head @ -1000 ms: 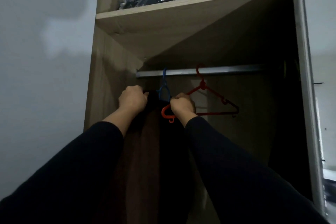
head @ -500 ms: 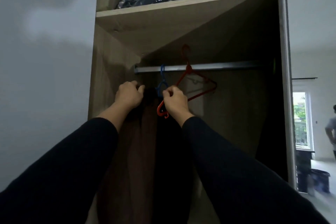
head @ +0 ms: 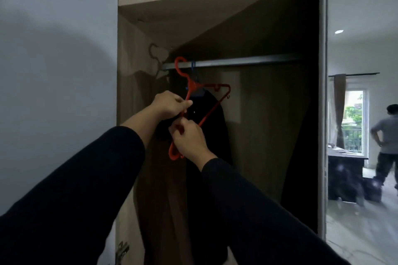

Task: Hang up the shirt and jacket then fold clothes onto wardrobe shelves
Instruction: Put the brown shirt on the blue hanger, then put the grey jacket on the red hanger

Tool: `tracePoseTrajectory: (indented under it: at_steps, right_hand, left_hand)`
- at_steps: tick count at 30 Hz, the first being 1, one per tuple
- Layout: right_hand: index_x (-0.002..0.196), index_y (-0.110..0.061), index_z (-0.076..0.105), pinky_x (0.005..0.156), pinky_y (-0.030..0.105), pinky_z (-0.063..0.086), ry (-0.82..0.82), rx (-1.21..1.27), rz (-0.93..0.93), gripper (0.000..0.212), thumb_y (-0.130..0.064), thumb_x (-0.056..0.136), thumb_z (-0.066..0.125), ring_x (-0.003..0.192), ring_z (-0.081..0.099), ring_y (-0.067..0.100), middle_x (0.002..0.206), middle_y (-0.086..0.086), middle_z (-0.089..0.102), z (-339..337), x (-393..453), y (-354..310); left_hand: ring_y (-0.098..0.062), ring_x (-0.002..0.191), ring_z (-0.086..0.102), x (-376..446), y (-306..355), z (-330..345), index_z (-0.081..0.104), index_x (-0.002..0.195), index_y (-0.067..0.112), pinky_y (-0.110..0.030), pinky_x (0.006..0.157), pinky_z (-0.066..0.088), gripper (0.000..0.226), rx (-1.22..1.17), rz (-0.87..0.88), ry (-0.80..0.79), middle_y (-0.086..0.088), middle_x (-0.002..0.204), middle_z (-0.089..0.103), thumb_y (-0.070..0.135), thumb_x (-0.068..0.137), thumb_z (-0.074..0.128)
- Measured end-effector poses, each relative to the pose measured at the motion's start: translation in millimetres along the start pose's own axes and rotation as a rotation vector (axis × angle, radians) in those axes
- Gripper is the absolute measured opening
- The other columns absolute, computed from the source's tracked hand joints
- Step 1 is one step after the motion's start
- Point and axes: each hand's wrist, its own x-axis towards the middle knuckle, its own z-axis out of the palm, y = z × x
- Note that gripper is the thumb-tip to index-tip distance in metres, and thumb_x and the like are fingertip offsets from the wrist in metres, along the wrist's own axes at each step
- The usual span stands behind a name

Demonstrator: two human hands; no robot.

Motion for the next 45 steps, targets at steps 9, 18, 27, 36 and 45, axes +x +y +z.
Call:
tracePoseTrajectory:
  at_steps: [9, 18, 27, 36, 45]
  right_hand:
    - [0.118, -0.022, 0.066, 0.076, 0.017, 0.050, -0.150, 0.185, -0.139, 0.027, -0.022, 0.092, 0.058, 0.084, 0.059, 0.007, 0.109, -0.007, 0.059, -35, -33, -15]
    - [0.136, -0.013, 0.046, 0.107, 0.036, 0.032, 0.077, -0.066, 0.008, 0.049, -0.032, 0.092, 0.056, 0.130, 0.040, 0.024, 0.139, 0.009, 0.043, -80, -69, -34]
    - [0.117, -0.018, 0.060, 0.095, 0.037, 0.041, -0.297, 0.204, -0.092, 0.031, -0.038, 0.095, 0.051, 0.107, 0.057, 0.021, 0.113, 0.003, 0.064, -81, -164, -105]
    - [0.094, -0.016, 0.055, 0.055, 0.014, 0.035, -0.561, 0.538, -0.204, 0.013, -0.027, 0.098, 0.049, 0.062, 0.051, 0.005, 0.072, -0.003, 0.056, -77, -271, -211]
    - [0.093, -0.015, 0.051, 0.061, 0.016, 0.035, -0.730, 0.610, -0.059, 0.014, -0.025, 0.100, 0.045, 0.080, 0.048, 0.014, 0.077, -0.008, 0.050, -48, -401, -304]
  left_hand:
    - [-0.011, 0.078, 0.057, -47, 7, -16, 0.068, 0.107, 0.017, -0.025, 0.068, 0.046, 0.022, 0.039, -0.165, 0.161, 0.000, 0.096, 0.063, 0.030, 0.093, 0.057]
    - [-0.024, 0.113, 0.055, -163, 23, -46, 0.068, 0.113, 0.018, -0.030, 0.093, 0.042, 0.029, 0.362, -0.356, 0.155, -0.007, 0.117, 0.064, 0.034, 0.095, 0.051]
    - [-0.010, 0.095, 0.052, -311, 49, -101, 0.068, 0.107, 0.019, -0.023, 0.087, 0.039, 0.024, 0.330, -0.466, 0.131, 0.005, 0.097, 0.061, 0.030, 0.097, 0.048]
    - [-0.010, 0.092, 0.056, -457, 69, -167, 0.068, 0.110, 0.019, -0.021, 0.080, 0.040, 0.024, 0.442, -0.606, 0.168, 0.004, 0.101, 0.065, 0.031, 0.094, 0.055]
    - [-0.016, 0.109, 0.059, -650, 69, -224, 0.063, 0.115, 0.016, -0.015, 0.080, 0.036, 0.025, 0.594, -0.922, 0.508, 0.000, 0.114, 0.066, 0.024, 0.092, 0.056]
